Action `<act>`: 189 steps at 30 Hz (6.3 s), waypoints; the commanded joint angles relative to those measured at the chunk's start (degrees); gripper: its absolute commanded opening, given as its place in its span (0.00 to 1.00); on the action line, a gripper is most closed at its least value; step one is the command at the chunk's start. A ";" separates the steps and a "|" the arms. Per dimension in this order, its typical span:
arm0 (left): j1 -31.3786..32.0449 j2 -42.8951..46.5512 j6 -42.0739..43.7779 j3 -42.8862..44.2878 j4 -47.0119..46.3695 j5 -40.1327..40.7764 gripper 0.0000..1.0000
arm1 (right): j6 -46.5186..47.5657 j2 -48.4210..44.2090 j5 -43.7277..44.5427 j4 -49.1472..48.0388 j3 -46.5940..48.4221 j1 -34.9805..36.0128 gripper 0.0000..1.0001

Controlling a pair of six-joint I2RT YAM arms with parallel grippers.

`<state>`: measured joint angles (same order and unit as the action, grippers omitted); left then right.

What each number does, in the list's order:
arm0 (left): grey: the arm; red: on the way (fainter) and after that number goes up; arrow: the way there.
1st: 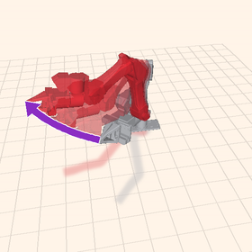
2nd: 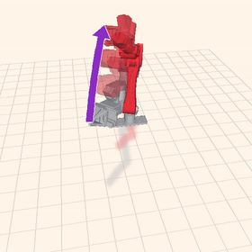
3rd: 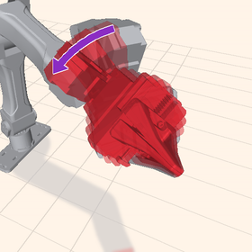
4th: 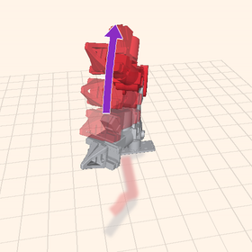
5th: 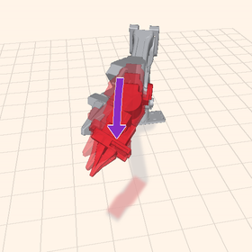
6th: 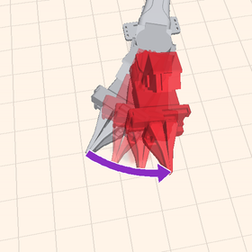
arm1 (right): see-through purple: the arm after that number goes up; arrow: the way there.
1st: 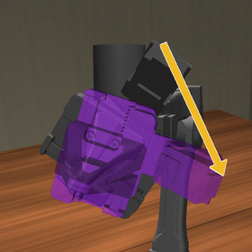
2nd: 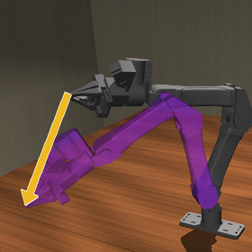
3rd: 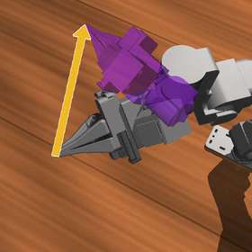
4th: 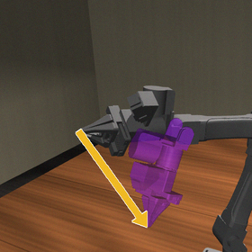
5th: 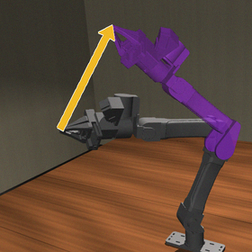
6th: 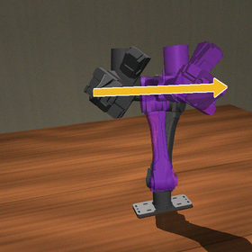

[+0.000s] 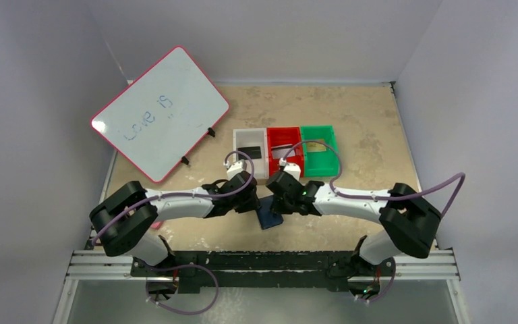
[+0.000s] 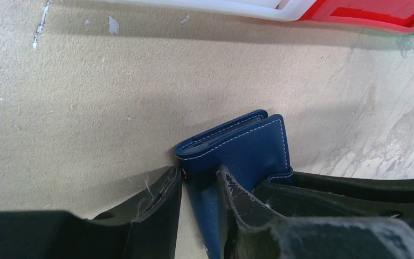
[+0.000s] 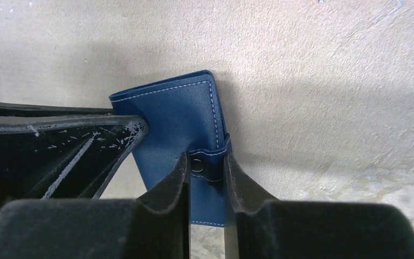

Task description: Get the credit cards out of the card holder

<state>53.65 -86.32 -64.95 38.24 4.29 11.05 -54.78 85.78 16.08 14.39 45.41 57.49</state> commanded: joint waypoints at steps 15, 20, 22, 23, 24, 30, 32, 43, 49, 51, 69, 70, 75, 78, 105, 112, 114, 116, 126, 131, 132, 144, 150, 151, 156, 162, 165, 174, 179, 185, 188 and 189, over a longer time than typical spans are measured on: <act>0.14 -5.81 2.98 -3.57 6.72 7.53 0.09 | -2.21 -12.83 -31.30 -29.60 -21.72 -18.19 0.25; 0.23 -3.92 3.93 -2.80 7.45 7.79 0.09 | -1.26 -17.95 -21.35 -17.46 -18.53 -18.21 0.47; 0.22 -3.34 4.53 -2.37 7.48 7.34 0.10 | -0.62 -20.04 -16.85 -12.60 -17.41 -18.21 0.51; 0.20 -3.05 4.83 -2.16 7.46 7.14 0.10 | -0.09 -20.74 -14.90 -10.63 -16.76 -18.21 0.51; 0.24 -2.92 5.30 -1.78 7.48 6.88 0.10 | 0.61 -21.16 -13.37 -8.77 -16.15 -18.21 0.52; 0.30 -2.21 6.49 -0.13 7.03 5.12 0.11 | 9.84 -20.80 -11.29 -6.61 -10.97 -17.79 0.56; 0.31 -2.07 6.59 -0.01 6.72 4.70 0.11 | 10.44 -21.05 -10.92 -7.11 -10.15 -16.36 0.57; 0.30 -1.48 5.84 -0.28 5.03 3.42 0.12 | 7.12 -11.05 -4.14 -4.57 -4.34 -5.50 0.54; 0.31 -1.36 5.56 -0.47 4.76 3.22 0.12 | 8.21 -7.66 -0.79 -1.43 -2.68 -3.89 0.60; 0.32 -1.39 5.56 -0.36 4.76 3.15 0.12 | 9.02 -6.83 -0.31 -0.91 -2.38 -3.35 0.61; 0.29 -1.01 5.46 0.04 6.16 3.62 0.12 | 6.57 -4.87 8.28 7.92 -0.72 -1.94 0.47; 0.31 -1.02 5.45 0.10 6.16 3.61 0.13 | 6.32 -5.64 8.01 7.82 -0.83 -2.06 0.46; 0.32 -1.20 5.69 0.57 6.64 3.61 0.13 | 6.32 -7.22 5.27 5.34 -2.08 -4.41 0.33; 0.32 -1.39 5.98 1.02 7.10 3.44 0.13 | 7.05 -6.42 3.46 3.50 -2.78 -5.89 0.30; 0.25 1.77 5.04 1.44 7.16 5.37 0.14 | 8.12 -9.01 -1.91 -1.24 -5.08 -6.68 0.00; 0.28 12.87 3.75 0.86 8.82 12.04 0.39 | 7.24 -16.80 -3.76 -3.15 -3.35 -6.20 0.00; 0.29 15.26 3.15 0.87 10.90 14.70 0.44 | 6.89 -17.96 -5.75 -4.47 -3.11 -5.99 0.00; 0.32 18.09 2.11 0.62 13.45 17.39 0.47 | 6.65 -18.66 -8.17 -6.15 -2.97 -5.61 0.00; 0.20 30.71 -3.35 -0.69 24.88 29.06 0.66 | 9.78 -13.61 -23.06 -21.29 -1.57 -3.69 0.00; 0.19 34.24 -4.39 -0.71 28.91 31.25 0.67 | 7.04 -10.59 -21.53 -21.64 -0.83 -2.78 0.00; 0.18 34.65 -4.46 -0.71 29.40 31.43 0.67 | 4.61 -10.25 -20.83 -20.05 -0.88 -2.78 0.00; 0.22 33.32 -2.34 -0.71 27.57 27.87 0.68 | -8.15 -19.73 -12.77 -17.65 -18.43 -14.08 0.00; 0.19 29.60 3.57 0.46 19.91 19.90 0.68 | -8.17 -20.31 -13.51 -20.24 -24.19 -14.87 0.00; 0.22 28.75 4.73 0.58 17.96 17.80 0.68 | -8.08 -20.67 -13.82 -21.10 -24.83 -14.87 0.00; 0.31 22.96 8.63 2.71 9.89 7.63 0.66 | -8.41 -23.35 -12.16 -20.28 -25.86 -14.87 0.00; 0.32 20.19 9.32 4.89 6.34 2.79 0.64 | -7.62 -24.95 -12.10 -19.78 -25.56 -14.87 0.00; 0.36 20.04 9.57 4.99 5.19 1.79 0.63 | -7.79 -24.37 -11.95 -19.77 -25.84 -14.87 0.00; 0.40 14.63 7.74 5.41 9.47 -0.14 0.63 | -9.14 -20.15 -11.76 -19.30 -25.71 -14.91 0.00; 0.45 14.66 7.00 4.72 12.16 1.56 0.63 | -9.49 -18.93 -11.90 -19.99 -25.89 -14.87 0.00; 0.48 14.56 7.77 4.01 10.73 -4.02 0.63 | -9.91 -18.90 -12.52 -21.34 -27.01 -14.87 0.00; 0.45 13.18 9.11 5.62 15.09 -5.25 0.63 | -10.34 -18.81 -13.00 -22.30 -27.41 -14.87 0.00; 0.44 13.42 8.73 5.57 16.82 -4.04 0.63 | -10.34 -18.73 -12.96 -22.28 -27.25 -14.87 0.00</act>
<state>54.04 -72.64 -57.23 41.45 16.91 8.16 -64.20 66.74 2.20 -6.96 18.94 42.41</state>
